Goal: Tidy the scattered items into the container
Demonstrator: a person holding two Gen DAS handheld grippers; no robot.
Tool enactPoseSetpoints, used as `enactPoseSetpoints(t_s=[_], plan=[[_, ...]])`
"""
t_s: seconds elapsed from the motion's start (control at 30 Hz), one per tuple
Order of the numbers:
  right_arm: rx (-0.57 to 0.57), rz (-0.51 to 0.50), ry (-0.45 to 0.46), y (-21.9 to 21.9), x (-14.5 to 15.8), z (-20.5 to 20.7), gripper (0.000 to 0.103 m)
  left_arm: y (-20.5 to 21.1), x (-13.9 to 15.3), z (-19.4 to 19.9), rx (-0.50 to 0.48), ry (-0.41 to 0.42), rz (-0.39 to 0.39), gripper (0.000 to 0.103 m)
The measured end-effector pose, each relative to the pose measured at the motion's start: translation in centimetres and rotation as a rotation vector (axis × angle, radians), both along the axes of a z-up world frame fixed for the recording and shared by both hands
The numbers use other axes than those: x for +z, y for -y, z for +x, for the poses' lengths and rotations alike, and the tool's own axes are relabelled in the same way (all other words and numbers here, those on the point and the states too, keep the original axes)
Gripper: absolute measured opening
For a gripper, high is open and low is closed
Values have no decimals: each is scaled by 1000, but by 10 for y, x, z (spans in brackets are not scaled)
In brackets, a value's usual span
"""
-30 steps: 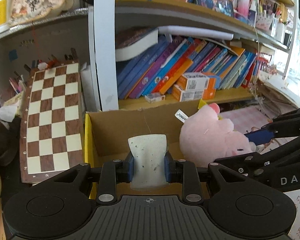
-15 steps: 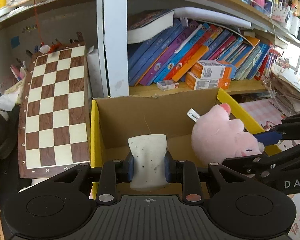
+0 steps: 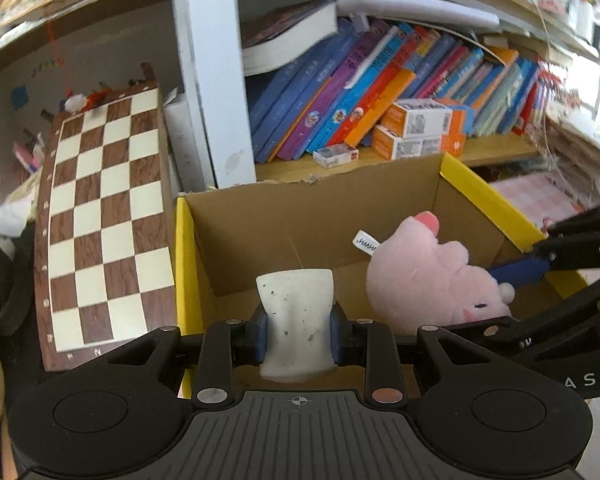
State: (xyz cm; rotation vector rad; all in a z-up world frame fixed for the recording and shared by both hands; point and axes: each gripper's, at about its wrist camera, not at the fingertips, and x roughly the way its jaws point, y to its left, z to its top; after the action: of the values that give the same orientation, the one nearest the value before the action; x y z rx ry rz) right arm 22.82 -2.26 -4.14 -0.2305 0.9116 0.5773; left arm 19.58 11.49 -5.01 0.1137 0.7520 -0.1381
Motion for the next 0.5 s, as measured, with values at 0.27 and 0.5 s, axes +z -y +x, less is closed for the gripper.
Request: enactPoseSetpoints(t_s=[0.27, 0.5], plan=[[23, -23, -1, -6, -5, 1, 51, 6, -4, 5, -26, 0, 64, 29], [79, -57, 20, -12, -6, 1, 51, 9, -7, 8, -38, -6, 101, 32]])
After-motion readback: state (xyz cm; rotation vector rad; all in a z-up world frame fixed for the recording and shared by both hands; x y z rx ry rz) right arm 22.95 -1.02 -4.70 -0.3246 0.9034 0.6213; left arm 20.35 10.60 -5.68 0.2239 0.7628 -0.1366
